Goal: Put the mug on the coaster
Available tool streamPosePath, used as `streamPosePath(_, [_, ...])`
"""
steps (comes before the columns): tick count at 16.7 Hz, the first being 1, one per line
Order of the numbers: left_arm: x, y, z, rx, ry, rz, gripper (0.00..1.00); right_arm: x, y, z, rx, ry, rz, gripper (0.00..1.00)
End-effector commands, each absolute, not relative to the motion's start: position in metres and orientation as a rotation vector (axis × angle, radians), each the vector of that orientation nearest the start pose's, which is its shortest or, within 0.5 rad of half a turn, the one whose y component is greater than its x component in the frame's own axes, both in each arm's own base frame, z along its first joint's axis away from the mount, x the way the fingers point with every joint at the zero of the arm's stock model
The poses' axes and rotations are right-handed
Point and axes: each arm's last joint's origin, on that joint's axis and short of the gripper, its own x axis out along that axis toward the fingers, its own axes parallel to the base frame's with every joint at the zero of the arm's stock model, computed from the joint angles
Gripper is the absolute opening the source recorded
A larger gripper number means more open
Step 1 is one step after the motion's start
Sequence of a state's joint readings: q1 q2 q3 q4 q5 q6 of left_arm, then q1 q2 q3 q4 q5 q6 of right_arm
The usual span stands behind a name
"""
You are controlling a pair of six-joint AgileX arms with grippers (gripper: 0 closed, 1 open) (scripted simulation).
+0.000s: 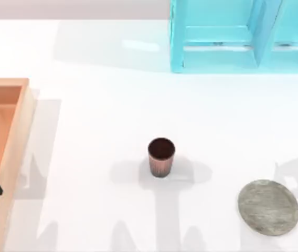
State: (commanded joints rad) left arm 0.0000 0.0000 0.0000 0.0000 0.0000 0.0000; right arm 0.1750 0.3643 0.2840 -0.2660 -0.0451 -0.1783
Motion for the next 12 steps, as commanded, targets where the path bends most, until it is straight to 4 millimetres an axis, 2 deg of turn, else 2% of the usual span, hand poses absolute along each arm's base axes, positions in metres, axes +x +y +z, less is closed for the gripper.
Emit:
streamPosePath(2, [0.106,-0.001,0.160,0.000,0.000,0.000,1.00,0.133,0.035,0.220,-0.291,0.464,0.364,1.00])
streamPosePath(5, [0.106,-0.001,0.160,0.000,0.000,0.000,1.00,0.167,0.067,0.249,-0.450,0.661,0.558,1.00])
streamPosePath(8, [0.106,-0.001,0.160,0.000,0.000,0.000,1.00,0.209,0.113,0.268,-0.617,0.820,0.751,1.00])
streamPosePath(12, [0.106,-0.001,0.160,0.000,0.000,0.000,1.00,0.255,0.183,0.279,-0.819,0.945,0.961,1.00])
